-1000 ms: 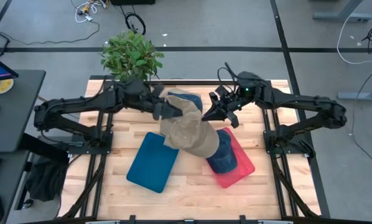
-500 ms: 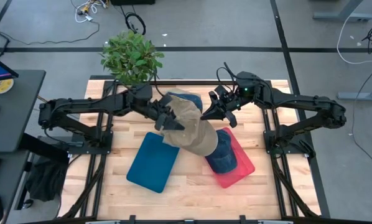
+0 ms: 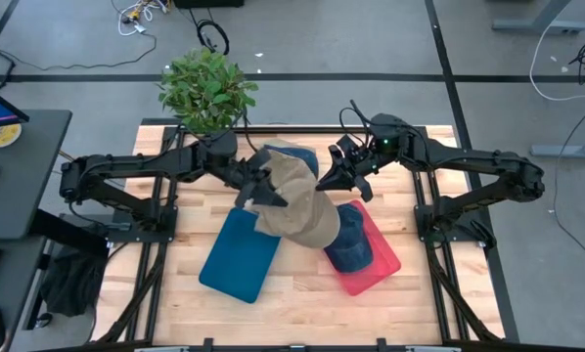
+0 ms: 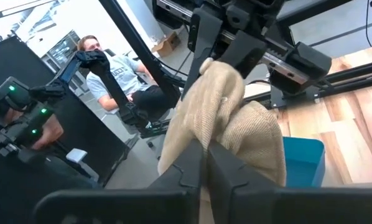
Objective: Pick & Place hat
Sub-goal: Put the brown cap into the blue bin
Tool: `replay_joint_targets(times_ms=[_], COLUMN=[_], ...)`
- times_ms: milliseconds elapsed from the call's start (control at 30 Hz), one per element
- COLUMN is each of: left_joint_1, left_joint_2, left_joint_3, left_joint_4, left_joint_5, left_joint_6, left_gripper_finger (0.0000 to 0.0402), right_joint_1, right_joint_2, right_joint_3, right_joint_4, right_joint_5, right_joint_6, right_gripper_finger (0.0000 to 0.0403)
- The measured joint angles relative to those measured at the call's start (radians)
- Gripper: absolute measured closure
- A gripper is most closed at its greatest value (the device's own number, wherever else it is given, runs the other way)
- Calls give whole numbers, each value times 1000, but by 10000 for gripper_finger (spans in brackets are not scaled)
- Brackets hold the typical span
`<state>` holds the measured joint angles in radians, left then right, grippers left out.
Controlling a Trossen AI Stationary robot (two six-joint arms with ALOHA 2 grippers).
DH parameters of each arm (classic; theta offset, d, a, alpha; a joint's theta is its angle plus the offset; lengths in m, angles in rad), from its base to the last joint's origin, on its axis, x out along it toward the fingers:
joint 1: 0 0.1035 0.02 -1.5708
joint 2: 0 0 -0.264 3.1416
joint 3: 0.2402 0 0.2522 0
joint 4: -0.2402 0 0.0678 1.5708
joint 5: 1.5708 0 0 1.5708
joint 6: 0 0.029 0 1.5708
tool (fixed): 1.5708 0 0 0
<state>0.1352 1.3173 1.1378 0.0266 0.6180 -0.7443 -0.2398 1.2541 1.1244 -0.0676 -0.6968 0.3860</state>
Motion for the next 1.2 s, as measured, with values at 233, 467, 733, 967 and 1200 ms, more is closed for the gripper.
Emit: replay_joint_targets(times_ms=[233,467,733,967,1200], left_joint_1=[-1,-26,-77,-113,-114], left_joint_2=[0,0,0,-11,-11], left_joint_3=[0,0,0,0,0], left_joint_4=[-2,-9,-242,-580,-744], left_joint_5=[146,269,387,402,290], left_joint_6=[105,204,215,349,572], left_gripper_finger=[390,391,391,391,391], right_joint_1=[-1,-5,-6,-6,-6], right_joint_2=[-1,-1,-1,-1,-1], right_joint_3=[0,0,0,0,-1], right_joint_4=[1,0,-10,-57,-75], right_joint_5=[-38,-116,-116,-106,-78], right_joint_6=[42,132,125,92,67], right_gripper_finger=[300,217,191,200,207])
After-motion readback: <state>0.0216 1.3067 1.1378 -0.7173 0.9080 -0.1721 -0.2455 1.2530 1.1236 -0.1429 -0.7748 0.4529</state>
